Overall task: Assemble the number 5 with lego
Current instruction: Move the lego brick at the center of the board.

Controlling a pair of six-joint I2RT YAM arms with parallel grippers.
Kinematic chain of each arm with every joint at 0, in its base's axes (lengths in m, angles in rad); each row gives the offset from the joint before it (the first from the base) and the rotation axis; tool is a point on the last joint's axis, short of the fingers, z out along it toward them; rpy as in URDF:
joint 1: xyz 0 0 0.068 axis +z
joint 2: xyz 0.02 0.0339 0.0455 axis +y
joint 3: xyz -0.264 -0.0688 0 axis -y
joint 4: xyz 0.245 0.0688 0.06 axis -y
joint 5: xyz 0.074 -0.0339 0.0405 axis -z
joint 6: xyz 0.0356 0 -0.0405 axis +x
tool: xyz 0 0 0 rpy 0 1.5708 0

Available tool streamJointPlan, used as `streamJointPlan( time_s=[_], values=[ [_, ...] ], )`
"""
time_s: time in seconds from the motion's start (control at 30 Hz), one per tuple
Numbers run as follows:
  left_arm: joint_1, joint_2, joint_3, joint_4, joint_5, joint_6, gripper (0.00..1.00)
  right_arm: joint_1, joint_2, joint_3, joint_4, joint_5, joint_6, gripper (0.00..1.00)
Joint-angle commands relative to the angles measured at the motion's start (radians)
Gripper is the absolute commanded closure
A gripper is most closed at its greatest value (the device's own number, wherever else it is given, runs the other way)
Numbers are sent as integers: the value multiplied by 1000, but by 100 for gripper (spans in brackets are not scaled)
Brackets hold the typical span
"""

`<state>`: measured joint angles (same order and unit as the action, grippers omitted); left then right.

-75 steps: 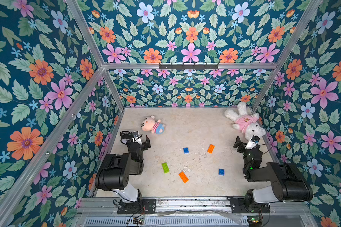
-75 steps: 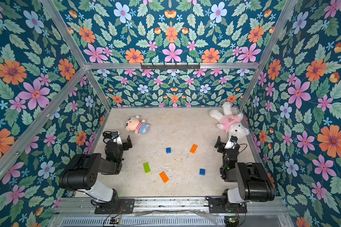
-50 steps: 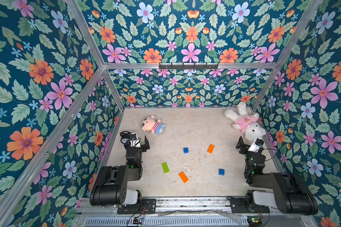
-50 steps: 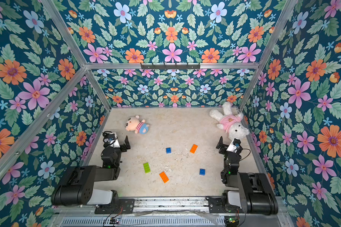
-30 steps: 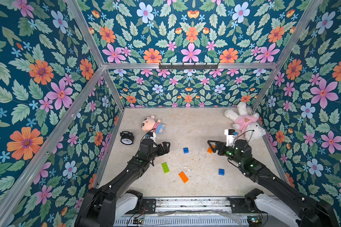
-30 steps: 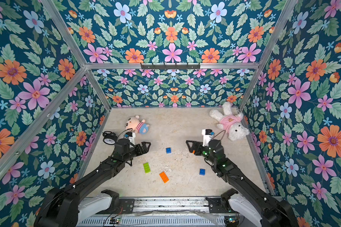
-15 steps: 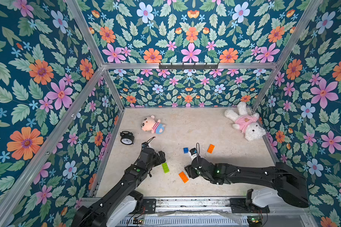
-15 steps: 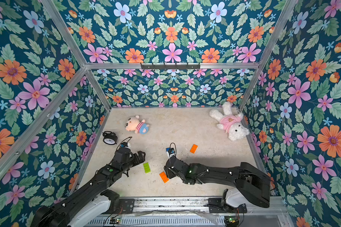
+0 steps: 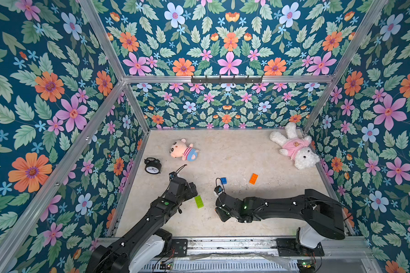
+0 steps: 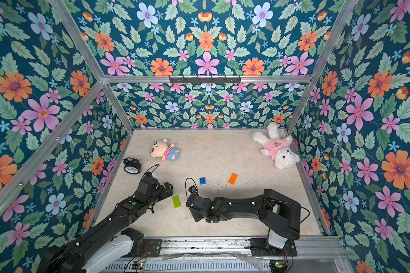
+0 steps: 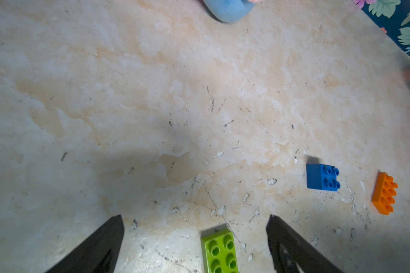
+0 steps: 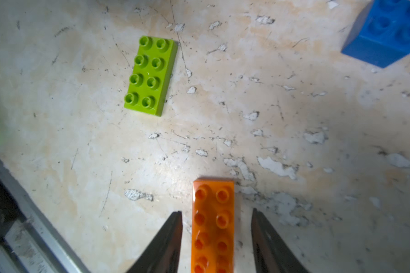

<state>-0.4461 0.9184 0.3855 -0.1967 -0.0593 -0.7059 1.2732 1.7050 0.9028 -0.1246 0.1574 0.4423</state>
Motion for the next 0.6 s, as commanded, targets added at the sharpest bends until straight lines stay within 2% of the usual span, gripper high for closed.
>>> streamJointPlan(
  time_s=[0.0, 0.17, 0.27, 0.37, 0.43, 0.57],
  values=[
    [0, 4, 4, -4, 10, 18, 1, 7, 34, 23, -61, 6, -21, 50],
    [0, 9, 1, -4, 25, 28, 1, 19, 67, 45, -96, 16, -37, 55],
    [-1, 5, -3, -4, 33, 31, 1, 20, 47, 17, -100, 34, -58, 62],
    [0, 4, -6, -2, 45, 41, 1, 12, 7, -35, -88, 26, -154, 73],
    [0, 2, -6, 6, 61, 47, 1, -24, -21, -77, -65, -26, -245, 77],
    [0, 8, -13, 43, 121, 60, 1, -143, -64, -111, -44, -191, -418, 76]
  ],
)
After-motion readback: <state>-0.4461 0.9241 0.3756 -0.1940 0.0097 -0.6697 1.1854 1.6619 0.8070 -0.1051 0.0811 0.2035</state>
